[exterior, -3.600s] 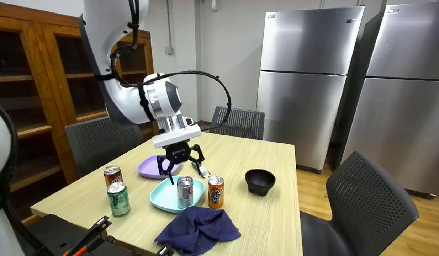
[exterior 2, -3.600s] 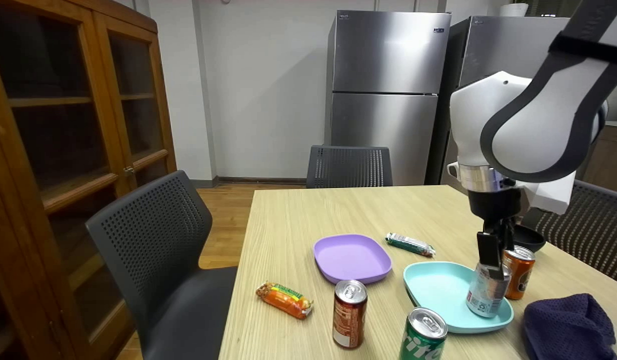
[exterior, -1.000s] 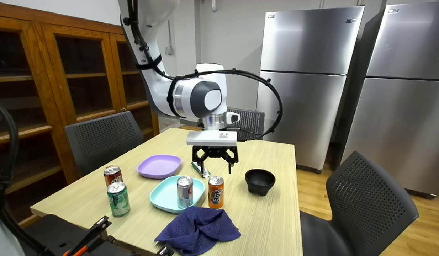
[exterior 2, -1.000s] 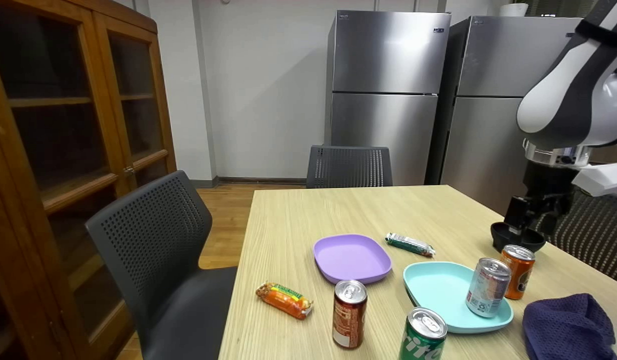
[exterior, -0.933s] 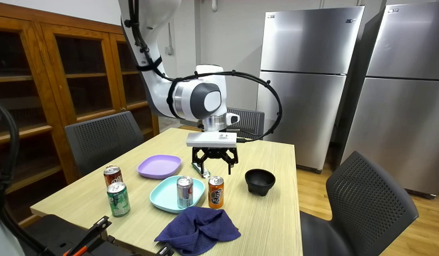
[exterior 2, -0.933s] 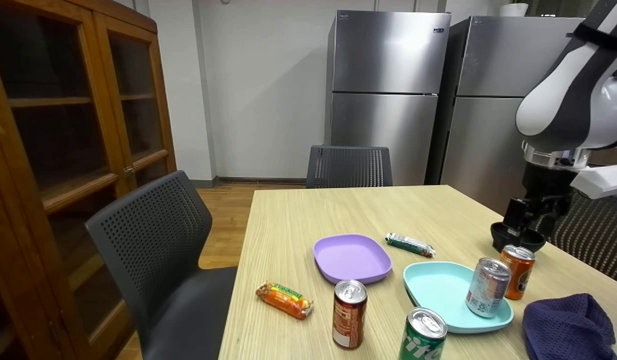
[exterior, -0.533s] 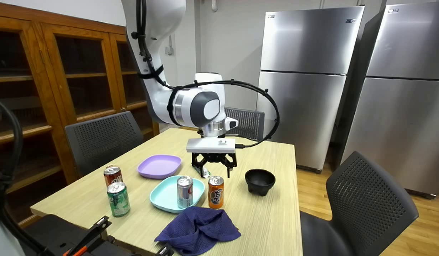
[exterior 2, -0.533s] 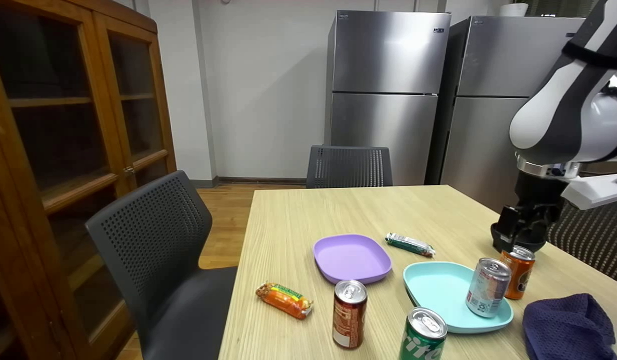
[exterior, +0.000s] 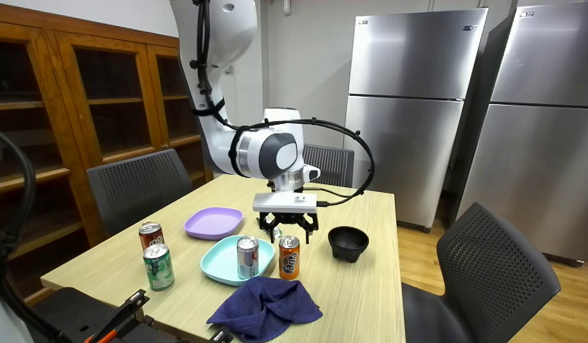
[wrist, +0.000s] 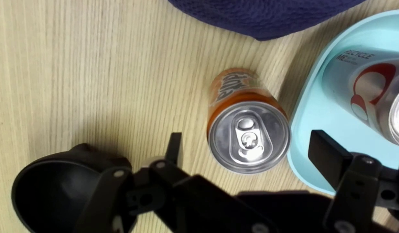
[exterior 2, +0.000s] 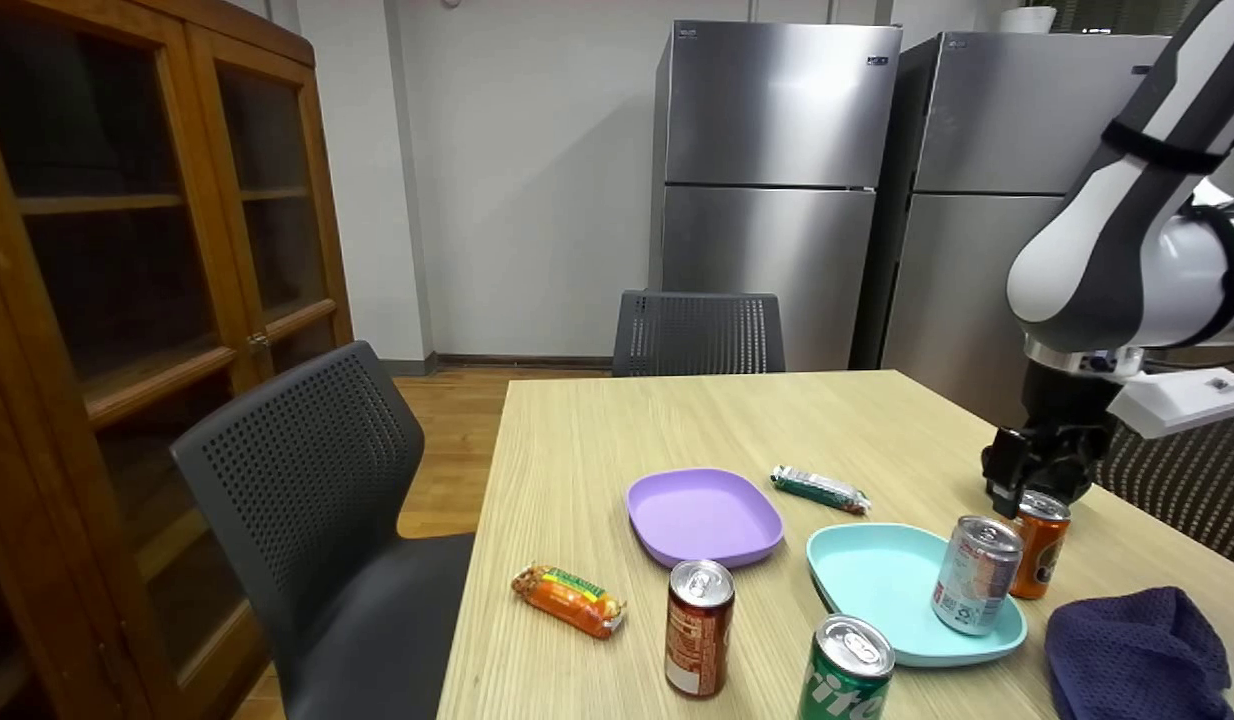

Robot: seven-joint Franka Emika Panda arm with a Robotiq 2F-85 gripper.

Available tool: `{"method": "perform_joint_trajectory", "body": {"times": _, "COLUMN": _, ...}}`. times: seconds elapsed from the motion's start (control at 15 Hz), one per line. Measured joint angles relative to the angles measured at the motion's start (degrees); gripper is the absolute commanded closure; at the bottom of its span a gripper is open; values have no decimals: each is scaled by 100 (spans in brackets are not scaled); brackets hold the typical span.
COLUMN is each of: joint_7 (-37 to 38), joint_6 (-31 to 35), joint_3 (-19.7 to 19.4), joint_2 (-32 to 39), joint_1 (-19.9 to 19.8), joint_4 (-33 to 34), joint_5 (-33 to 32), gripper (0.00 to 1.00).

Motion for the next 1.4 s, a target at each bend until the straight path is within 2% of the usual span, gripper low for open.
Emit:
{"method": "perform_joint_trajectory", "body": {"times": 1.2, "joint_7": 43, "joint_6": 0, "joint_3": -11, "joint_2": 354, "joint_1": -31, "joint_4": 174, "joint_5": 0, "gripper": 0}}
{"method": "perform_joint_trajectory", "body": {"times": 1.27, "joint_7": 46, "joint_6": 0, "joint_3": -14, "joint_2": 354, "joint_1": -31, "joint_4": 180, "joint_5": -1, "gripper": 25}}
{"method": "perform_joint_trajectory", "body": {"times": 1.33, "joint_7": 48, "joint_6": 0, "joint_3": -16, "joint_2": 354, "joint_1": -31, "joint_4": 185, "joint_5": -3, "gripper": 26}}
{"method": "perform_joint_trajectory", "body": {"times": 1.4, "joint_7": 48, "joint_6": 0, "joint_3": -17, "joint_2": 354, "joint_1": -31, "joint_4": 191, "joint_5": -8, "gripper": 32}}
